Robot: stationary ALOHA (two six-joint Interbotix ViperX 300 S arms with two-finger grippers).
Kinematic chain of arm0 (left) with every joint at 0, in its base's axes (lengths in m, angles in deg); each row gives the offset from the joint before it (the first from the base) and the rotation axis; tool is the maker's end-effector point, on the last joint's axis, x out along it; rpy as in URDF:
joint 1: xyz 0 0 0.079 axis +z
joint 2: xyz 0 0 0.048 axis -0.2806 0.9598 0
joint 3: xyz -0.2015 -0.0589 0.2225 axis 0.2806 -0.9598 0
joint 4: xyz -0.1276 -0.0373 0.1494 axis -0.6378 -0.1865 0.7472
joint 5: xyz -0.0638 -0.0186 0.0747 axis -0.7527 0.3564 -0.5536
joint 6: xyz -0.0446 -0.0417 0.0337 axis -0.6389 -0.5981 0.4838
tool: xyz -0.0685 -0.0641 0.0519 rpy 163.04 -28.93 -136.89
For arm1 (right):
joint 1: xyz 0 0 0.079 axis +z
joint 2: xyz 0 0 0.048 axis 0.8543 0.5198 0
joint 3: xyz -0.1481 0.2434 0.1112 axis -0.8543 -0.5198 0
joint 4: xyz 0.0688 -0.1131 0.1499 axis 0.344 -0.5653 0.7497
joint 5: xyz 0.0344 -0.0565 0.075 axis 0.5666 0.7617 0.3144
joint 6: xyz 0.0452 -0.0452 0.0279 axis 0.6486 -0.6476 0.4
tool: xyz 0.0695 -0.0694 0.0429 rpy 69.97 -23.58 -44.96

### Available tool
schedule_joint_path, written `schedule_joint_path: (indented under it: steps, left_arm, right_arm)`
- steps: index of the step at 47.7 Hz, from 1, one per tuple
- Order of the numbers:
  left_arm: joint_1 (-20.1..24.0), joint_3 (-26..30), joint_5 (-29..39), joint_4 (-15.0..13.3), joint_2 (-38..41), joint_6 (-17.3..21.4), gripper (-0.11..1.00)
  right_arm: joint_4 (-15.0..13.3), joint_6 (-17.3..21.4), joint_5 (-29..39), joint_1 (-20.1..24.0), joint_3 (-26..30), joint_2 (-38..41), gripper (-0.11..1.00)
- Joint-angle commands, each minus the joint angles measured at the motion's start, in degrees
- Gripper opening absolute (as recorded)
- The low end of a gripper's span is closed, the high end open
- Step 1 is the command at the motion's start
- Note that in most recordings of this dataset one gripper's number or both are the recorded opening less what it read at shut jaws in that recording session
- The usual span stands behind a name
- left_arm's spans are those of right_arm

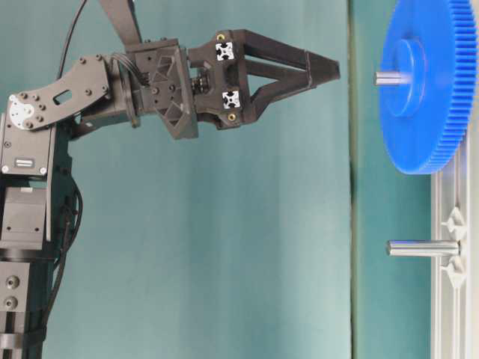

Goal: Insert the large gear onto the shaft.

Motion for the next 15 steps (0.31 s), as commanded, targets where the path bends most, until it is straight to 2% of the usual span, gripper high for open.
schedule_joint_path:
  steps: [1,15]
  left_arm:
    - [-0.26,1.49,-0.18,-0.09,-3.69,-0.18,0.94]
    - [-0.35,1.67,-0.18,-0.09,-5.54,-1.14,0.94]
  right_arm:
    - [0.09,0.62,-0.26,-0.09,0.62,0.44,0.00]
    - [0.09,1.76,-0.35,-0.09,0.44,0.44,0.00]
